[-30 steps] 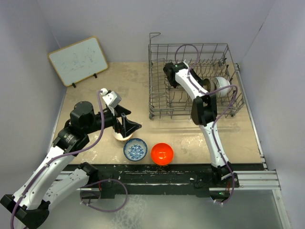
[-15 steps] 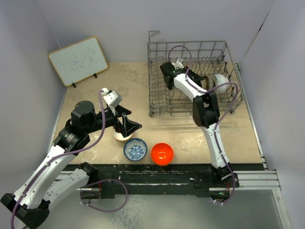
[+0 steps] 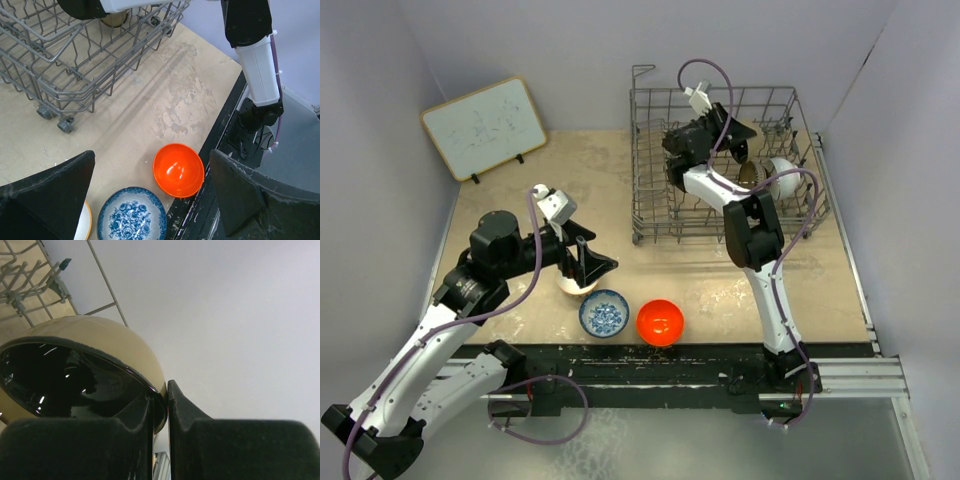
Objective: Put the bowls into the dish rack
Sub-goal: Place the bowl in the dish rack.
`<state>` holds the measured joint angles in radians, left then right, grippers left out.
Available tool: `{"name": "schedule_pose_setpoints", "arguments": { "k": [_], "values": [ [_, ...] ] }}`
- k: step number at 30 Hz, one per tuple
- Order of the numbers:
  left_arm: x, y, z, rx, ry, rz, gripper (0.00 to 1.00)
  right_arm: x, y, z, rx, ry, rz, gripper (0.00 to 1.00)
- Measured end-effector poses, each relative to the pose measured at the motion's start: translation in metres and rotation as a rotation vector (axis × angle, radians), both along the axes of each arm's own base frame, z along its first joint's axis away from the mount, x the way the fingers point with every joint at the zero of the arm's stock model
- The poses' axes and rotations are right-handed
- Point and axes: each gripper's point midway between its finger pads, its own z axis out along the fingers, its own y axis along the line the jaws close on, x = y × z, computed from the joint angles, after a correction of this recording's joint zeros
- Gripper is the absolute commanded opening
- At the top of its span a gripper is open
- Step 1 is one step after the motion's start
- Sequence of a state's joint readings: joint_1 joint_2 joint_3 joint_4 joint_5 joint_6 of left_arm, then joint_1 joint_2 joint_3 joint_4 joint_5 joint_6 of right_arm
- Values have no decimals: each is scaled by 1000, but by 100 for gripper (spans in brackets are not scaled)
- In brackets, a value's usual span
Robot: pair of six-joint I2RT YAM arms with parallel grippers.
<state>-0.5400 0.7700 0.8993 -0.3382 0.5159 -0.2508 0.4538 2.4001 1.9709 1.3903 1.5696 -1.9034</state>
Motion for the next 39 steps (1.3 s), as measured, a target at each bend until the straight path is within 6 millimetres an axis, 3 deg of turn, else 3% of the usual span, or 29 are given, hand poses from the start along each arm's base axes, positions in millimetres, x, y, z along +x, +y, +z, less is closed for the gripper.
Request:
{"name": "schedule_pose_setpoints", "arguments": {
  "k": [5,15,24,32,39],
  "values": [
    [1,-1,-1,3,5,0,99,-8,3,2,-4,9,12,0],
    [1,-1,-3,5,9,0,99,-23,34,-35,-78,146,87,0],
    [2,-1,-3,8,9,-1,99,-20,36,-29,-59,111,87,0],
    [2,-1,-4,11,11,-1,99,-26,36,-64,-128,229,96,0],
    [3,0,-9,24,26,3,99,-21,41,-74,-135,234,103,0]
  ]
}}
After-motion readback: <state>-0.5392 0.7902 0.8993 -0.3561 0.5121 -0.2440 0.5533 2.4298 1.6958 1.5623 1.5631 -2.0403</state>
